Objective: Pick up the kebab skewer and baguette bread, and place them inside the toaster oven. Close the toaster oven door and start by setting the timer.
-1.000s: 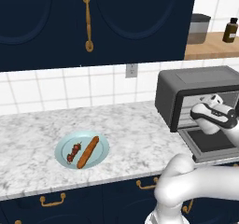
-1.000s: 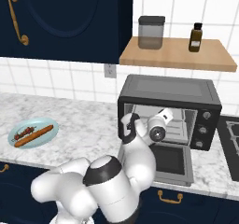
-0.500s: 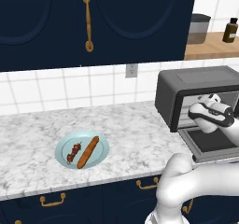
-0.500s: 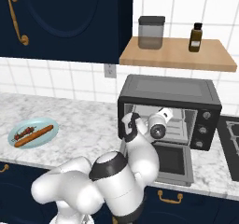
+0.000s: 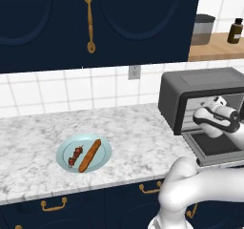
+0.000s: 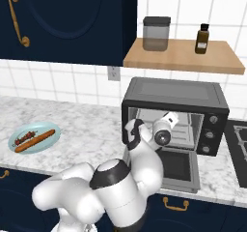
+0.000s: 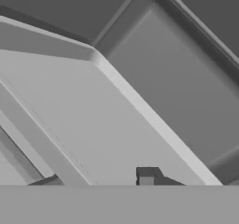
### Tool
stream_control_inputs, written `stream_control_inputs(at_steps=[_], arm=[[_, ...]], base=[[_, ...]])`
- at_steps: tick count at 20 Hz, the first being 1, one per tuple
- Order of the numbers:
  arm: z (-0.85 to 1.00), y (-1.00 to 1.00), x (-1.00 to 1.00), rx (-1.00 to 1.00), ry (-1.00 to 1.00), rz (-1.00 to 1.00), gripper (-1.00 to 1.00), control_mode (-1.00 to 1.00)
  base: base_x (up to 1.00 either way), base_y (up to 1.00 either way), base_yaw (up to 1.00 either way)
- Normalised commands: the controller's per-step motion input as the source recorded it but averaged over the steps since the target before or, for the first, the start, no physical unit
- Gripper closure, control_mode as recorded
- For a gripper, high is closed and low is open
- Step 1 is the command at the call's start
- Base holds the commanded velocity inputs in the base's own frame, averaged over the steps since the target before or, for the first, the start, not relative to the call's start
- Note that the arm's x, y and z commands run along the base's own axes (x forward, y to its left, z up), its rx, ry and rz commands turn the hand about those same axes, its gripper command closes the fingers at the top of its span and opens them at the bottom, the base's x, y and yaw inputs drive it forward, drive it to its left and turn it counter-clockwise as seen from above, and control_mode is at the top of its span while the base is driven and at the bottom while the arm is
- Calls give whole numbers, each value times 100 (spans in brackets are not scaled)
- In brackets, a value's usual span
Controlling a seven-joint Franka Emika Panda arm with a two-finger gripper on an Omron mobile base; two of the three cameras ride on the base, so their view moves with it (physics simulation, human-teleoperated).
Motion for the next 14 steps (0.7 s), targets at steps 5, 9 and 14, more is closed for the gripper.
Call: stream_control_inputs(at_steps=[5,9,14], arm=[[0,-20,-55,1,16,8,100,-100],[0,-23,-74,3,9,9,100,-100],[0,-17,-78,4,0,4,100,-100]], base=[[0,0,0],[0,0,0],[0,0,0]])
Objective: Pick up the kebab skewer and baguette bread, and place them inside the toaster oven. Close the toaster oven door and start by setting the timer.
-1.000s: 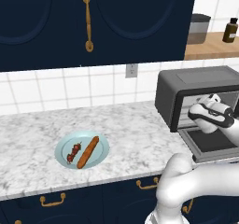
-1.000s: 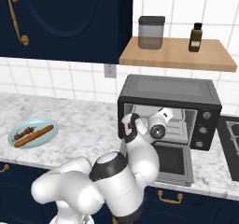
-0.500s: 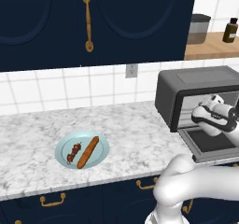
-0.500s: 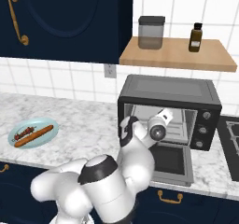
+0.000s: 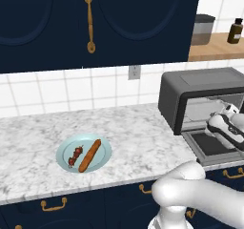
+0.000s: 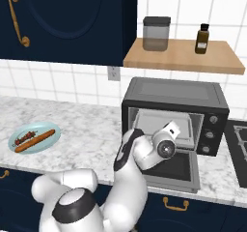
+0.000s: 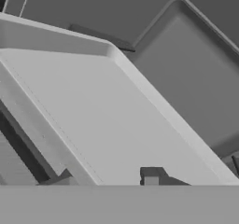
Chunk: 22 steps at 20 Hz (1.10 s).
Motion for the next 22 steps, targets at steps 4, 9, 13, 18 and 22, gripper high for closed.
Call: stream_control_inputs(at_steps=[4,9,13,18,22], arm=[[20,-26,-70,3,1,0,100,-100],[29,-22,-56,0,6,0,100,-100],[23,-27,-53,0,8,0,100,-100],[41,-15,-31,0,5,0,-100,-100],[76,4,-58,0,1,0,-100,-100]], base=[[0,0,0],[0,0,0],[0,0,0],[0,0,0],[0,0,0]])
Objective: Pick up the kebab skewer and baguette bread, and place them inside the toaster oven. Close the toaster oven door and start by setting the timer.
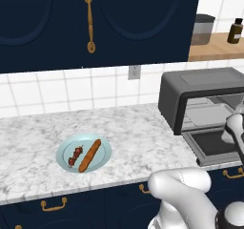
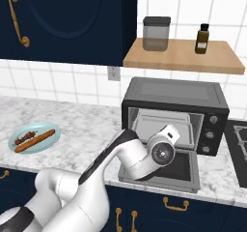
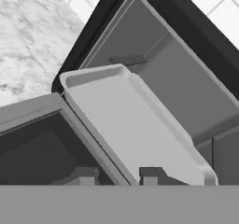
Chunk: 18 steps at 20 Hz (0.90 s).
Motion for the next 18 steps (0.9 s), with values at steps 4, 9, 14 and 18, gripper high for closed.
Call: stream_control_inputs(at_steps=[4,9,14,18], arm=[[85,78,-67,-4,3,0,-100,-100],[53,100,-27,-5,29,-4,-100,-100],[43,100,0,-8,27,-1,-100,-100],[5,100,0,-4,2,-22,-100,-100]], base=[[0,0,0],[0,0,0],[0,0,0],[0,0,0]])
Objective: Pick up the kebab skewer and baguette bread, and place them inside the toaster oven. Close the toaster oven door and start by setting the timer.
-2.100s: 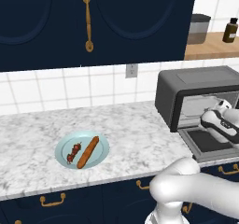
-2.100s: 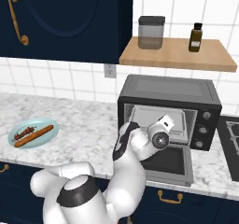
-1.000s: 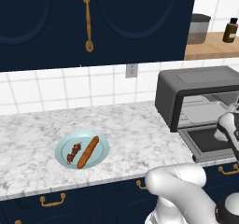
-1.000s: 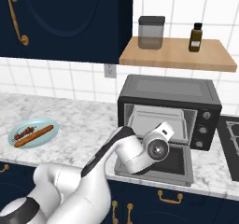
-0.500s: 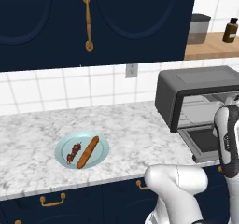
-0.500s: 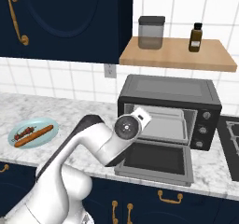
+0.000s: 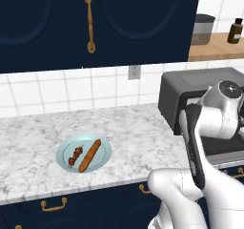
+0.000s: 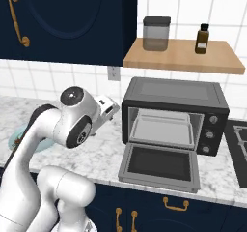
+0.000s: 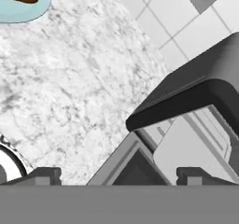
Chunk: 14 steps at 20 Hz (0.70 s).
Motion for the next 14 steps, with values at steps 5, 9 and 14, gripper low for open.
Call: stream_control_inputs(at_steps=[5,9,14], arm=[[-10,100,15,0,0,-39,-100,-100],[-16,100,8,5,-1,-32,-100,-100],[-34,100,0,22,-2,-26,-100,-100]], base=[[0,0,0],[0,0,0],[0,0,0]])
